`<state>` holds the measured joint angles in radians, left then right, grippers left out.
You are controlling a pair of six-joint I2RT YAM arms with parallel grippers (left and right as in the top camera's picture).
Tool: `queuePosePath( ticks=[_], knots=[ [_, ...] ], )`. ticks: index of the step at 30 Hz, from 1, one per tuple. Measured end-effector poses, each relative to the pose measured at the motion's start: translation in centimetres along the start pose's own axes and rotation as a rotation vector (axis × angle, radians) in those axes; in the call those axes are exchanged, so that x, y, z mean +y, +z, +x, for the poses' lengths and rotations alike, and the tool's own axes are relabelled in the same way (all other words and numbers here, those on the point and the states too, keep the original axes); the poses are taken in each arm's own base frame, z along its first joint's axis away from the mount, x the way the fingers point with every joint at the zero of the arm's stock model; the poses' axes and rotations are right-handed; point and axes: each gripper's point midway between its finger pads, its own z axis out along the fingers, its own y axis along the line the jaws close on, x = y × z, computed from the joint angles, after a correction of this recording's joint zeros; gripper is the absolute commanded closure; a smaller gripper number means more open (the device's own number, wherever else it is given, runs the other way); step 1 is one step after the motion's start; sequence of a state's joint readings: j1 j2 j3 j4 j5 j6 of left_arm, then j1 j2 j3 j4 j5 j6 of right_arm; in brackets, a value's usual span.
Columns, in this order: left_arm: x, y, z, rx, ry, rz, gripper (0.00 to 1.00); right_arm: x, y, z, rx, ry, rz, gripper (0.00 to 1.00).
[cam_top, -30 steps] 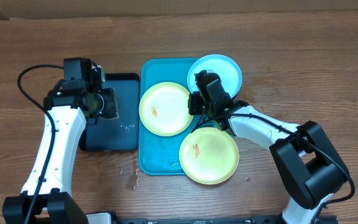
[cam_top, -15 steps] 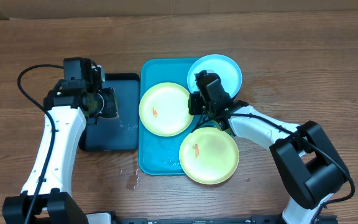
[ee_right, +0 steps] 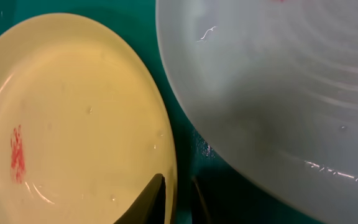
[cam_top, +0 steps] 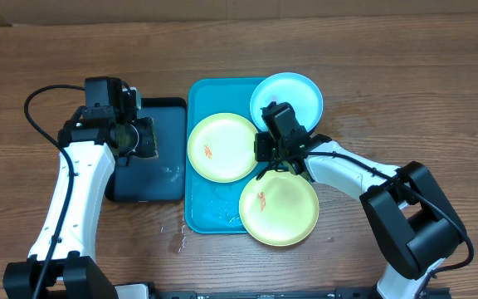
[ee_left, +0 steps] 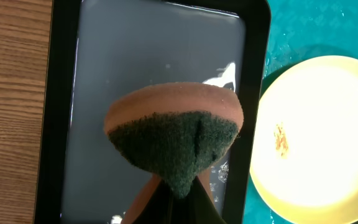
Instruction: Clean dirty plates on tray and stack at the side
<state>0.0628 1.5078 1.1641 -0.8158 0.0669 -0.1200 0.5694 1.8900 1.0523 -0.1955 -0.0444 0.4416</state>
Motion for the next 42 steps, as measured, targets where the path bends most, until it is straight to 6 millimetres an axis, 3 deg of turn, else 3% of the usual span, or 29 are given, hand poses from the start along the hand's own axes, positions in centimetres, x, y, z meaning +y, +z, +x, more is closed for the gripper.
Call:
queuePosePath(
  ticks=[1, 13, 21, 26, 28, 33, 42],
  knots=[
    [0.0, 0.0, 0.0, 0.000, 0.000, 0.000, 0.96, 0.0, 0.0, 0.0, 0.000, 0.000, -0.001, 0.96],
    [-0.2, 0.8, -0.2, -0.020, 0.036, 0.005, 0.96, 0.1, 0.0, 0.0, 0.000, 0.036, -0.003, 0.96],
    [-1.4, 6.7, 2.7, 0.114, 0.131, 0.012, 0.96, 0.1, 0.0, 0.0, 0.000, 0.053, -0.003, 0.96],
    [-1.4, 8.9, 3.4, 0.156, 0.151, 0.010, 0.96, 0.1, 0.0, -0.1, -0.003, 0.055, -0.006, 0.96],
    [-1.4, 9.2, 3.4, 0.157, 0.153, 0.011, 0.96, 0.2, 0.0, -0.2, -0.009, 0.055, -0.009, 0.96],
    [-1.3, 9.2, 3.3, 0.152, 0.159, 0.005, 0.79, 0.3, 0.0, -0.4, -0.014, 0.055, -0.012, 0.95],
    [-1.1, 9.1, 3.6, 0.166, 0.165, -0.001, 0.79, 0.3, 0.0, -0.4, -0.015, 0.055, -0.012, 0.95]
  ],
)
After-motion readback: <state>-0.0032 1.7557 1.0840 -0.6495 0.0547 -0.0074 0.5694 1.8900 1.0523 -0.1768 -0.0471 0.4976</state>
